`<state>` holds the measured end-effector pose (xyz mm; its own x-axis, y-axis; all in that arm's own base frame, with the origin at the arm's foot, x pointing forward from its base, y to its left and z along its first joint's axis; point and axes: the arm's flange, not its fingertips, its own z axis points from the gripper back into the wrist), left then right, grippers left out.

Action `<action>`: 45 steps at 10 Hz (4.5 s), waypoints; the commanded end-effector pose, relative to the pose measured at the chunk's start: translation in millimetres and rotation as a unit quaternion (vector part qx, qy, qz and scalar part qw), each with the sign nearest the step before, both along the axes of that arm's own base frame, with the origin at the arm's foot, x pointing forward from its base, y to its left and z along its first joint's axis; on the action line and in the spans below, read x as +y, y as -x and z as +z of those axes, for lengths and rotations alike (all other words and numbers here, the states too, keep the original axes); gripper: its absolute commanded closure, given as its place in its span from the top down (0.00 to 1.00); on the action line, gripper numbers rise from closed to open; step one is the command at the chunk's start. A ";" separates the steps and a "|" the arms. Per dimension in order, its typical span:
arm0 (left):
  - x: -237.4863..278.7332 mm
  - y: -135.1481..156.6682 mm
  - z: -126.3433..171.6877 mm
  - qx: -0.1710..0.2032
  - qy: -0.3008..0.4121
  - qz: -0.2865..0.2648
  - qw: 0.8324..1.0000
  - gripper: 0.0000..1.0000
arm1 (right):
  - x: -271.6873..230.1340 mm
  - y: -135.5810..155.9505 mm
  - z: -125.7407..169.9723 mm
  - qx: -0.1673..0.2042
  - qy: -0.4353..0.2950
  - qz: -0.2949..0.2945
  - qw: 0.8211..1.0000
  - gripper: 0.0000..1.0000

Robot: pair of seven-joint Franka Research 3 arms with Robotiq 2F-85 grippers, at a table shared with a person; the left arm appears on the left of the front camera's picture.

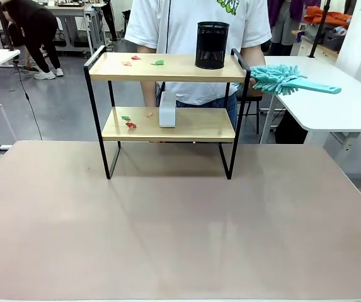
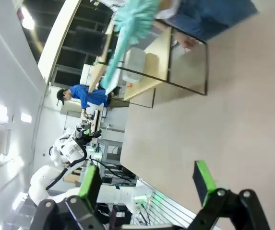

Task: Clean the shelf.
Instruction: Pick up the Duster from the human.

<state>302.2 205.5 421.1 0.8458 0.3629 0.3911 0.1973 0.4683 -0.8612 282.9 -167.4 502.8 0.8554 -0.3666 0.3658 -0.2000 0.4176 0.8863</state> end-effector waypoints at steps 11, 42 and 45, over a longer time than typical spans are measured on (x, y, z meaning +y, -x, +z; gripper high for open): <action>-0.6 0.0 -2.7 -0.020 0.005 -0.002 1.000 1.00 | 97.5 -137.5 54.6 0.186 -0.017 0.059 0.981 1.00; -0.6 0.0 -2.7 -0.020 0.005 -0.002 1.000 1.00 | 145.2 -219.0 10.4 0.217 -0.019 0.025 0.976 0.00; -0.6 0.0 -2.7 -0.020 0.005 -0.002 1.000 1.00 | 139.0 -204.5 17.7 0.171 0.045 0.011 0.984 0.00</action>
<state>302.0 206.3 419.4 0.8455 0.3621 0.3924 0.1988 0.4686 -0.8607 496.1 -28.5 514.9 0.9476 -0.3195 -0.0082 0.1528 0.4303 0.8897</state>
